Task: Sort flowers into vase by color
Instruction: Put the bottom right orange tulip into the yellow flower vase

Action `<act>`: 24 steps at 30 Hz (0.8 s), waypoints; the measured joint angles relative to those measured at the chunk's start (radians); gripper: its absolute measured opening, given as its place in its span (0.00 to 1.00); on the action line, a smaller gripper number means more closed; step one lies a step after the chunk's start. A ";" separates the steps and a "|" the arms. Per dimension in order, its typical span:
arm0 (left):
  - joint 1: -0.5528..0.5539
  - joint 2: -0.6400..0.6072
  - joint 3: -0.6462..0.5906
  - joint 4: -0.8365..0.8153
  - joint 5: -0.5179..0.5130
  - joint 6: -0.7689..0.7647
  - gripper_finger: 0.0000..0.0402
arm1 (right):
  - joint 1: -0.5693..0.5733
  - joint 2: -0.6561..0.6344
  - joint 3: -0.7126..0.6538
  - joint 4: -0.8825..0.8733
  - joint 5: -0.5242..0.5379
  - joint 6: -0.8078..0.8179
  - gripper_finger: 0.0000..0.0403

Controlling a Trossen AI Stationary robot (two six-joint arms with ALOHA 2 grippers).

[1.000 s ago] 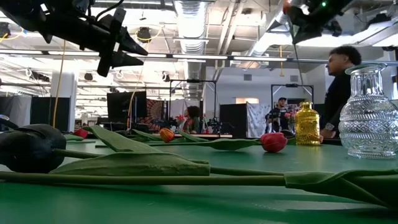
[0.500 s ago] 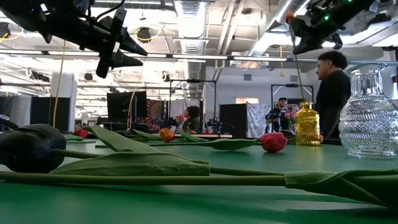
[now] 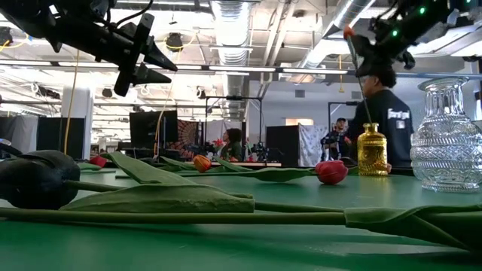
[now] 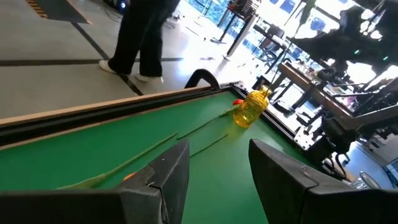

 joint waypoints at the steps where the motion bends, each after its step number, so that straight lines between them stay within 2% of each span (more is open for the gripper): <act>1: 0.000 0.000 0.000 0.000 0.000 0.001 0.39 | 0.001 -0.003 -0.021 0.009 0.010 0.002 0.07; 8: 0.000 0.000 0.000 0.000 0.000 0.004 0.39 | 0.001 -0.045 -0.134 0.067 0.032 0.004 0.06; 20: 0.000 0.000 0.000 -0.001 0.000 0.004 0.39 | 0.003 -0.074 -0.171 0.078 0.005 0.039 0.23; 24: 0.000 0.000 0.000 0.000 0.004 0.003 0.39 | 0.003 -0.075 -0.162 0.027 -0.024 0.040 0.31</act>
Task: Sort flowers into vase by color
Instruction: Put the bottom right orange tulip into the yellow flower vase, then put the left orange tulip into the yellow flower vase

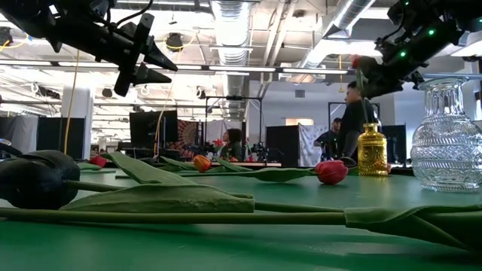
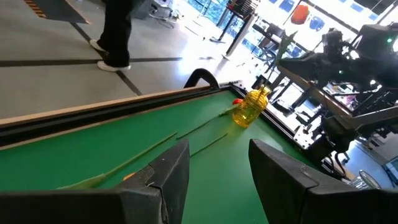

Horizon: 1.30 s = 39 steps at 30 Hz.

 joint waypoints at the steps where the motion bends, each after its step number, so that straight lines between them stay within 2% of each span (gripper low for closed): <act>1: 0.000 0.000 0.000 0.000 0.003 -0.001 0.39 | 0.000 0.000 0.010 -0.029 -0.006 0.000 0.34; 6: 0.000 0.000 0.000 0.000 0.018 -0.001 0.39 | 0.000 -0.001 0.090 -0.218 -0.051 0.008 0.49; 10: 0.000 0.000 0.000 0.000 0.073 0.001 0.39 | 0.000 -0.001 0.166 -0.364 -0.091 0.019 0.59; 14: 0.000 0.000 0.000 -0.002 0.159 0.011 0.39 | 0.001 -0.001 0.224 -0.437 -0.182 0.044 0.62; 20: 0.000 0.000 0.000 -0.029 0.205 0.013 0.39 | 0.031 -0.001 0.254 -0.442 -0.357 0.068 0.62; 24: -0.016 0.005 0.000 -0.033 0.201 0.035 0.39 | 0.128 0.003 0.254 -0.443 -0.410 0.071 0.62; 29: -0.039 0.005 0.000 -0.091 0.156 0.054 0.39 | 0.301 0.041 0.254 -0.403 -0.413 0.103 0.62; 35: -0.057 0.005 0.000 -0.173 0.149 0.055 0.39 | 0.498 0.156 0.254 -0.241 -0.390 0.154 0.62; 39: -0.072 0.005 0.000 -0.216 0.131 0.070 0.39 | 0.587 0.273 0.254 -0.098 -0.382 0.149 0.62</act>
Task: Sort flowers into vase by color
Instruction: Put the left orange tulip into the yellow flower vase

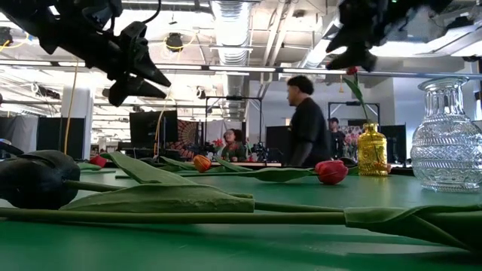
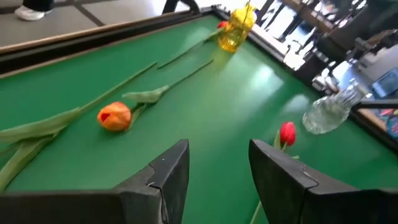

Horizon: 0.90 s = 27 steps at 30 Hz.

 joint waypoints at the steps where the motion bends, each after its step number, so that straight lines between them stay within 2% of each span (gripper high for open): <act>1: -0.003 0.000 0.000 -0.004 -0.006 0.001 0.39 | 0.013 0.032 0.000 0.035 0.001 0.000 0.62; 8: -0.025 0.000 0.000 -0.055 -0.018 0.019 0.39 | 0.036 0.249 0.015 0.240 -0.004 0.000 0.62; 14: -0.046 0.000 0.000 -0.080 -0.020 0.019 0.39 | 0.012 0.446 0.166 0.253 -0.006 -0.090 0.62; 20: -0.052 0.000 0.000 -0.081 -0.020 0.010 0.39 | -0.062 0.667 0.340 0.199 -0.008 -0.146 0.62; 27: -0.052 0.000 0.000 -0.081 -0.027 -0.004 0.39 | -0.185 0.878 0.551 0.002 -0.029 -0.311 0.62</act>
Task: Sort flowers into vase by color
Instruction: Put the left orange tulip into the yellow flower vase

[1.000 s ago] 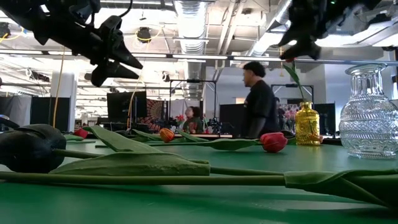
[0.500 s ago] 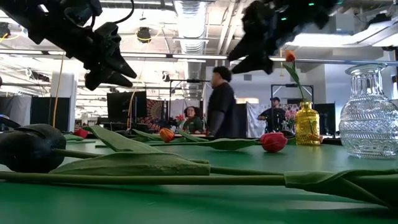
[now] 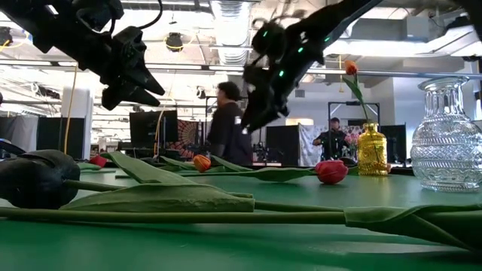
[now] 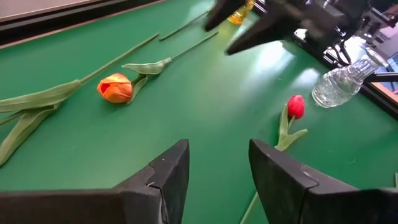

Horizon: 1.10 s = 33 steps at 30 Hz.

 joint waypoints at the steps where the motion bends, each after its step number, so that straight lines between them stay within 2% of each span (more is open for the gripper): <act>1: 0.000 0.000 0.000 0.000 -0.001 0.000 0.39 | -0.014 0.027 0.028 -0.030 -0.011 -0.023 0.62; 6: 0.000 0.000 0.000 0.000 -0.003 -0.004 0.39 | -0.056 0.146 0.123 -0.152 -0.048 -0.138 0.62; 10: 0.000 0.000 0.000 -0.002 -0.003 -0.010 0.39 | -0.078 0.194 0.134 -0.174 -0.050 -0.195 0.62; 23: 0.001 0.000 0.000 -0.021 -0.052 0.001 0.39 | -0.134 0.217 0.135 -0.171 -0.063 -0.264 0.61; 29: 0.001 0.000 0.000 -0.036 -0.053 0.019 0.39 | -0.136 0.255 0.138 -0.187 -0.072 -0.281 0.54; 33: 0.002 0.000 0.000 -0.033 -0.060 0.023 0.39 | -0.134 0.276 0.141 -0.192 -0.058 -0.263 0.43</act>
